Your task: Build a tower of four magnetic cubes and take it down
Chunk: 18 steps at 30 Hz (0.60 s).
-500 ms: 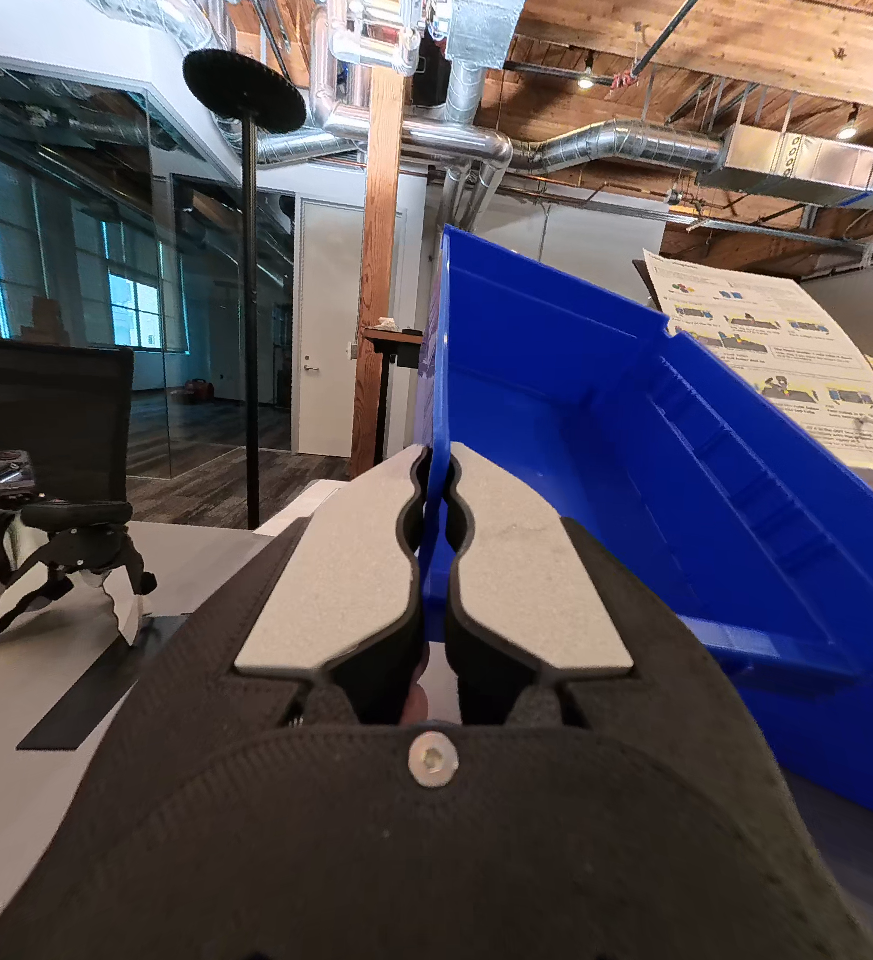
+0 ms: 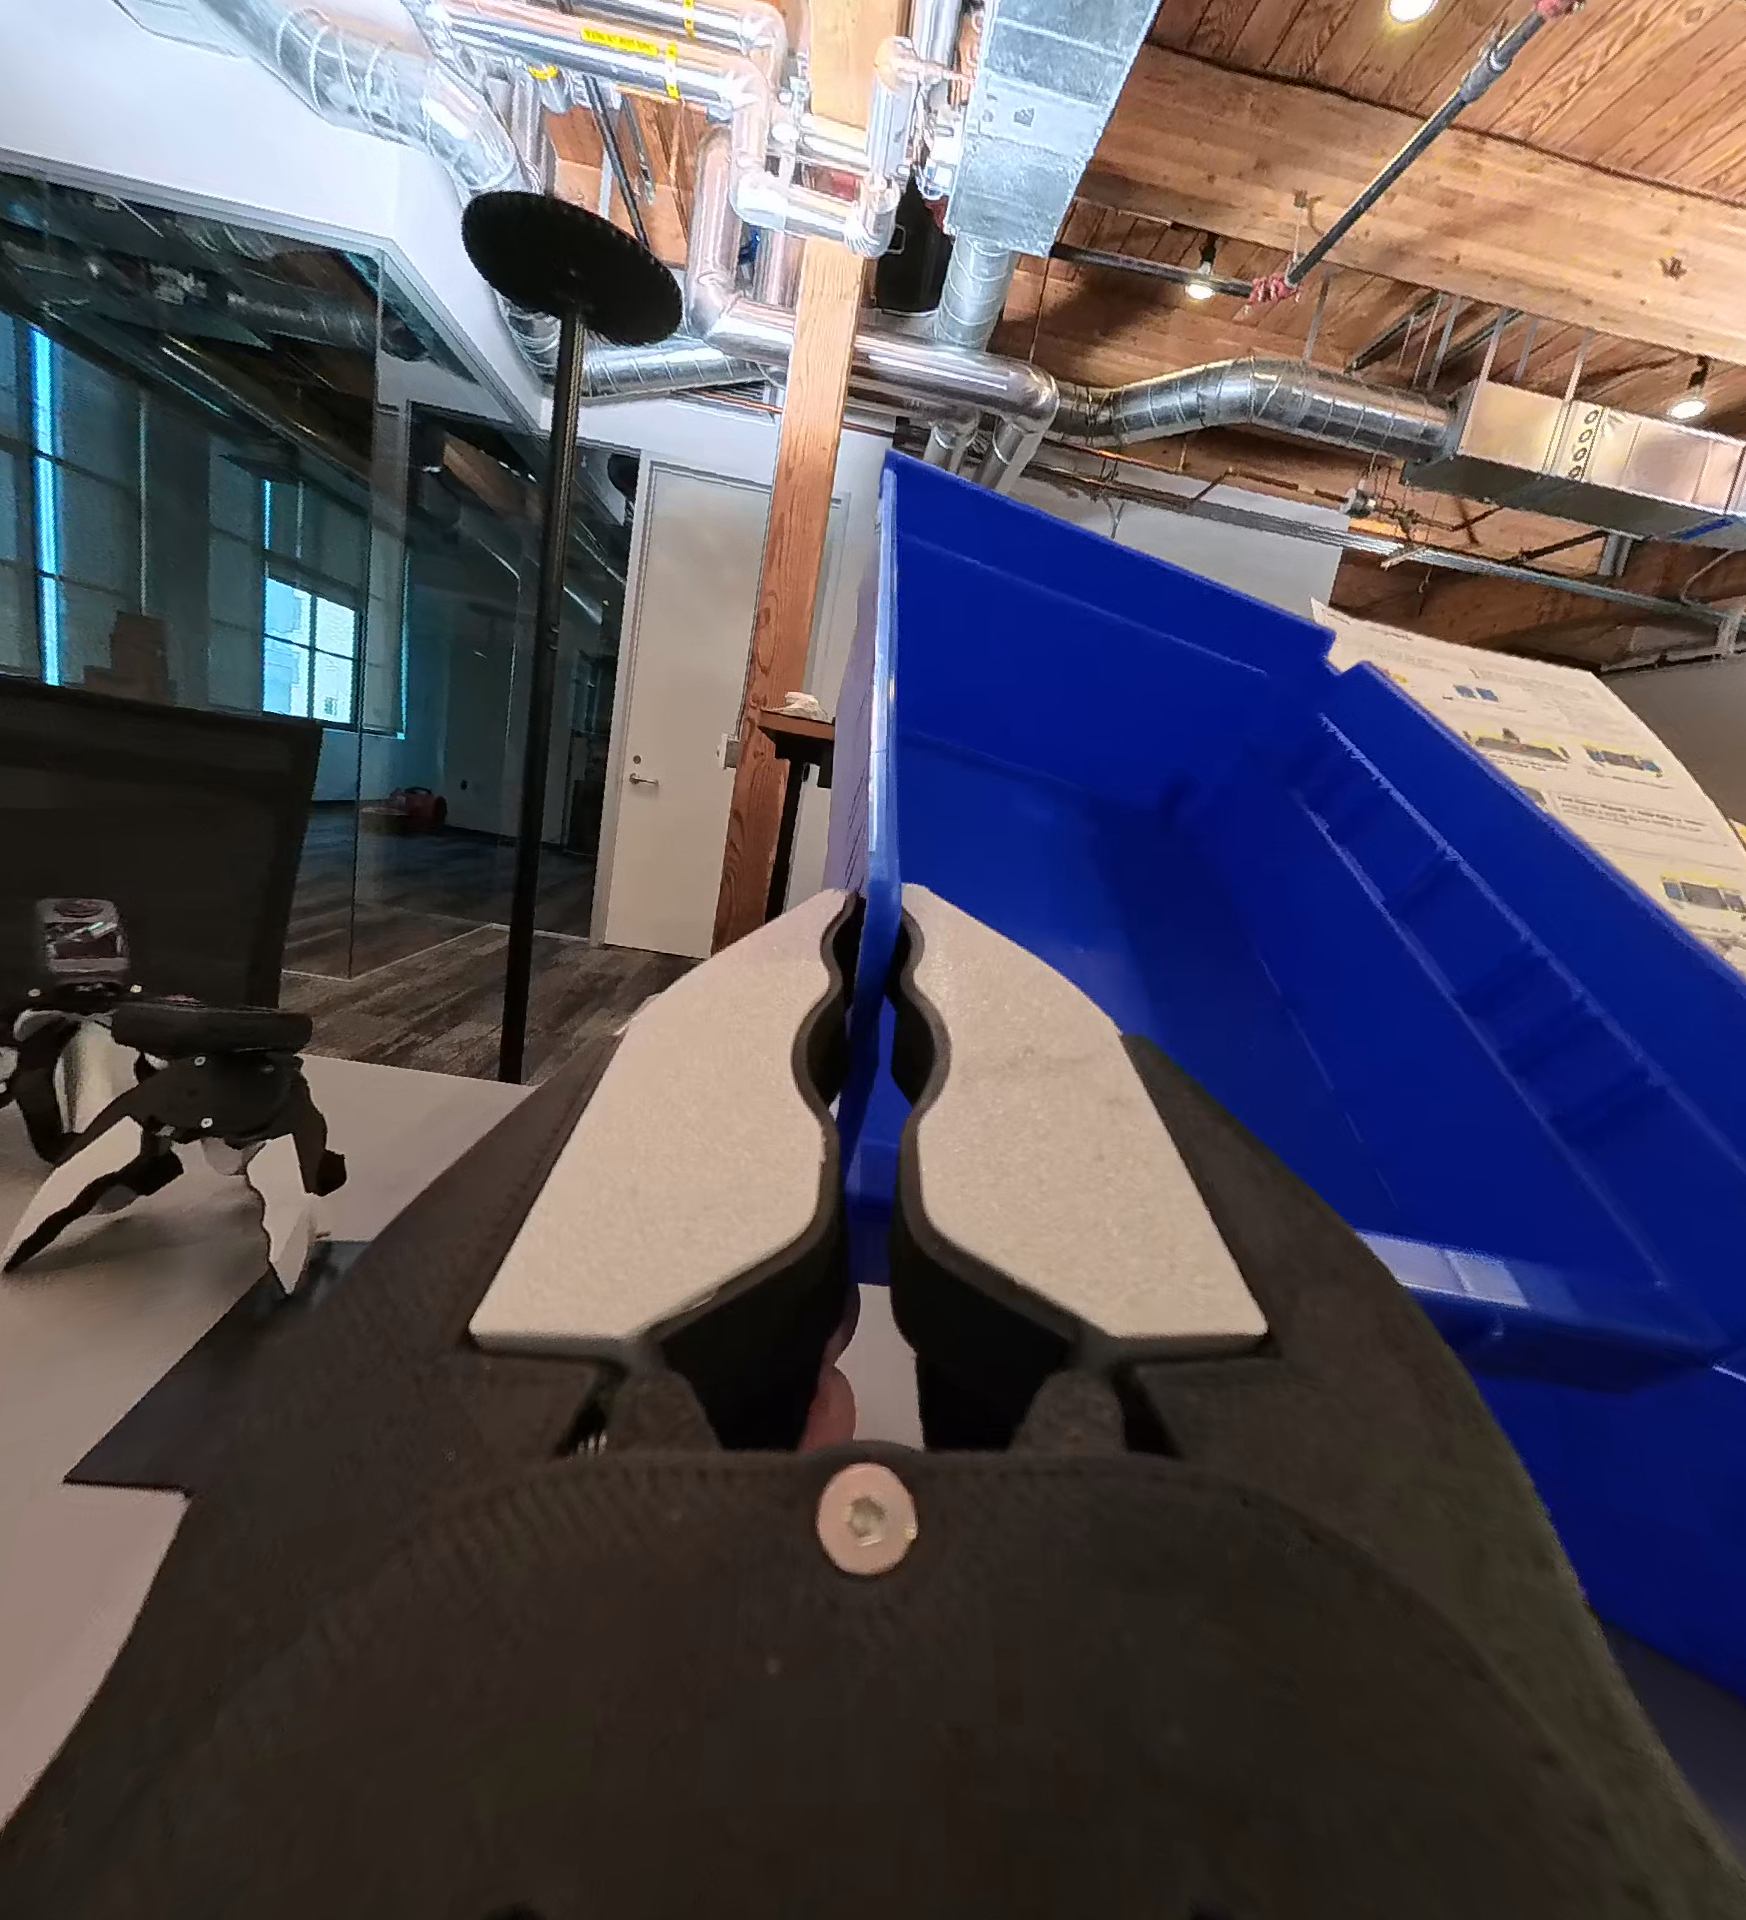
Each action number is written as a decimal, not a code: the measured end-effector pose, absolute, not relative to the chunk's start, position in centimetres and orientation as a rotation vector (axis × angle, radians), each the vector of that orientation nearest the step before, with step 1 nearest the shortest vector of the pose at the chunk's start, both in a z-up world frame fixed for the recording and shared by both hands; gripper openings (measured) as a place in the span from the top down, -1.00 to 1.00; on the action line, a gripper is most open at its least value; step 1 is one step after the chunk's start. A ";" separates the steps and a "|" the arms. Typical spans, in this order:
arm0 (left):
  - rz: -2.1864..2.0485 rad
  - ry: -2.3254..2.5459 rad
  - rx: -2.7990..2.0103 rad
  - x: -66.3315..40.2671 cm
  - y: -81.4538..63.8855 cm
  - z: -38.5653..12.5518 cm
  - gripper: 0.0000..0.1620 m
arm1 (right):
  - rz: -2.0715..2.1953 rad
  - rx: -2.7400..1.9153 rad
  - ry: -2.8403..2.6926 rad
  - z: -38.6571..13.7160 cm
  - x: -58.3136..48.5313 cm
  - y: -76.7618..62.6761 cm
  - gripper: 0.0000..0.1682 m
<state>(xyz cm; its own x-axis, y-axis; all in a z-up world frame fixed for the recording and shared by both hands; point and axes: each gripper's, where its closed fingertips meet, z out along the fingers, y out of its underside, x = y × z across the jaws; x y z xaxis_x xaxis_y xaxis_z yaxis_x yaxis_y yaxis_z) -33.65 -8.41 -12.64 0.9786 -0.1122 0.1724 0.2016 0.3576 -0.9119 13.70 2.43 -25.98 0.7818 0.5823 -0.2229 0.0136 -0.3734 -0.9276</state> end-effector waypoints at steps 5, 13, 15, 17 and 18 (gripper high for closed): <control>-0.203 -0.094 -1.183 -34.2 -8.6 -12.8 0.96 | 0.652 -1.873 -0.443 -26.0 11.7 3.9 0.96; -0.210 -0.102 -1.172 -34.5 -8.8 -12.7 0.96 | 0.626 -1.779 -0.507 -24.3 12.3 3.3 0.51; -0.215 -0.107 -1.166 -34.6 -8.8 -12.7 0.96 | 0.586 -1.697 -0.598 -22.9 12.4 2.2 0.48; -0.222 -0.111 -1.160 -34.6 -8.9 -12.6 0.96 | 0.584 -1.556 -0.760 -21.1 11.3 -0.2 0.50; -0.225 -0.113 -1.159 -34.6 -8.9 -12.6 0.96 | 0.600 -1.488 -0.867 -20.5 10.3 -1.8 0.51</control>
<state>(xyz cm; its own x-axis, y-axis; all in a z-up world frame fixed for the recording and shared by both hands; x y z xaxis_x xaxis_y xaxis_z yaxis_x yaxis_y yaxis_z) -34.62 -8.86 -12.60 0.9719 -0.1181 0.2038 0.2338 0.3814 -0.8943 10.30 -1.81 -20.50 0.5824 0.8032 0.1248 0.1662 0.0326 -0.9855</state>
